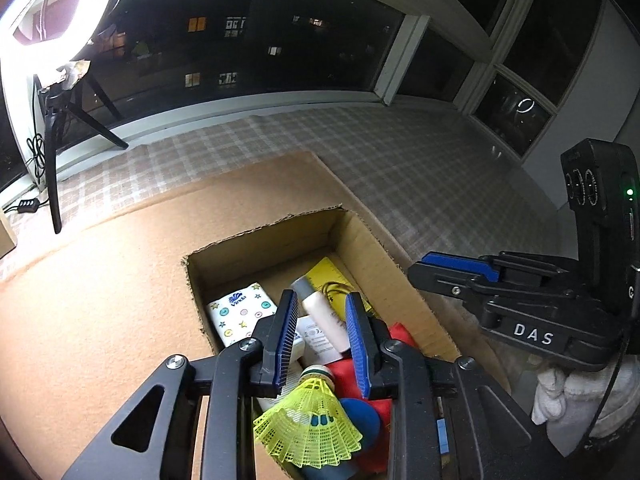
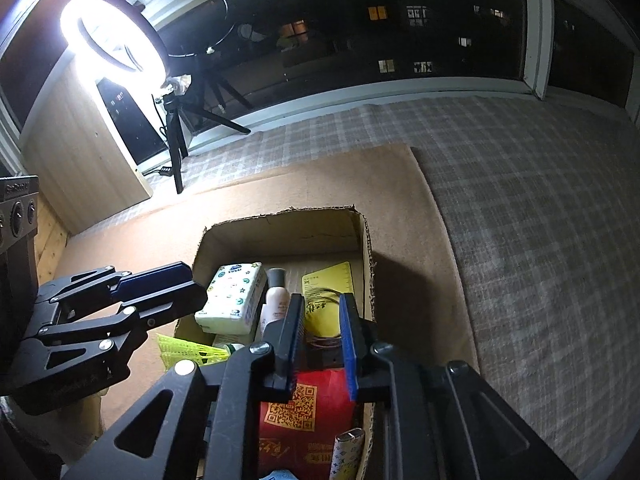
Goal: Organize objects
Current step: 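Carry the bottle and cable over the box and open both grippers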
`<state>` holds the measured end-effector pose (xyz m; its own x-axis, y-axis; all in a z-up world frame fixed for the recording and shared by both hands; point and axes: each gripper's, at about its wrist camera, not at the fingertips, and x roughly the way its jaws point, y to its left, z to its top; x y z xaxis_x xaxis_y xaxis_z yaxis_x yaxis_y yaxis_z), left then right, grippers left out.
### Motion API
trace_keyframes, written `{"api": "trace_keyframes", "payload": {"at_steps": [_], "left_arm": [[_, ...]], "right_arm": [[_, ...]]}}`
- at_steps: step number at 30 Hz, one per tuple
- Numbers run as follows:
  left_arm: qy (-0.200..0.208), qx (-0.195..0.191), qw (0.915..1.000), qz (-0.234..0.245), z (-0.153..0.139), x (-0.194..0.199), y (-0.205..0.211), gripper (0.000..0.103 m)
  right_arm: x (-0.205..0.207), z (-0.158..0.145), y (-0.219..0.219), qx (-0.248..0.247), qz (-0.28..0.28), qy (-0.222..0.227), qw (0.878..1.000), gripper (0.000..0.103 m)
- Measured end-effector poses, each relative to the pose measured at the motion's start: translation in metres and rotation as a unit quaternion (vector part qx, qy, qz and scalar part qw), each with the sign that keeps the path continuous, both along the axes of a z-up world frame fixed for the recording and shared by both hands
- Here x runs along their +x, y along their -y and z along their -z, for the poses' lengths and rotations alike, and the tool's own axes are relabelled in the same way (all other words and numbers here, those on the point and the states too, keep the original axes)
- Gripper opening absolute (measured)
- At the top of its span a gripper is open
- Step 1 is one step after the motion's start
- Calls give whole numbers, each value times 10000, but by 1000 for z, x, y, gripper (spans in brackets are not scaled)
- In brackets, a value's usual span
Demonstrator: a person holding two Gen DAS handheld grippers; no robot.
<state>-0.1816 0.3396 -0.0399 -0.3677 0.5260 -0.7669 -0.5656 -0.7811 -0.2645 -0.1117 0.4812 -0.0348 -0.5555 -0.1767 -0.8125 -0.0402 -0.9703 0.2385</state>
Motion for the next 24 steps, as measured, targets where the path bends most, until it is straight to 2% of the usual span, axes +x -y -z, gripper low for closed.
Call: {"api": "trace_keyframes", "payload": {"at_steps": [12, 16, 18, 24], "left_arm": [[-72, -92, 9999, -103, -10, 12, 35, 32], [-96, -133, 9997, -174, -14, 22, 57, 41], [-147, -158, 9996, -207, -17, 29, 70, 43], [-227, -209, 9989, -342, -29, 49, 114, 58]], "right_arm": [[17, -11, 26, -2, 68, -28, 10000, 33], [28, -12, 44, 37, 78, -13, 10000, 40], [34, -13, 57, 107, 83, -11, 9999, 50], [52, -22, 93, 117, 82, -117, 9998, 51]]}}
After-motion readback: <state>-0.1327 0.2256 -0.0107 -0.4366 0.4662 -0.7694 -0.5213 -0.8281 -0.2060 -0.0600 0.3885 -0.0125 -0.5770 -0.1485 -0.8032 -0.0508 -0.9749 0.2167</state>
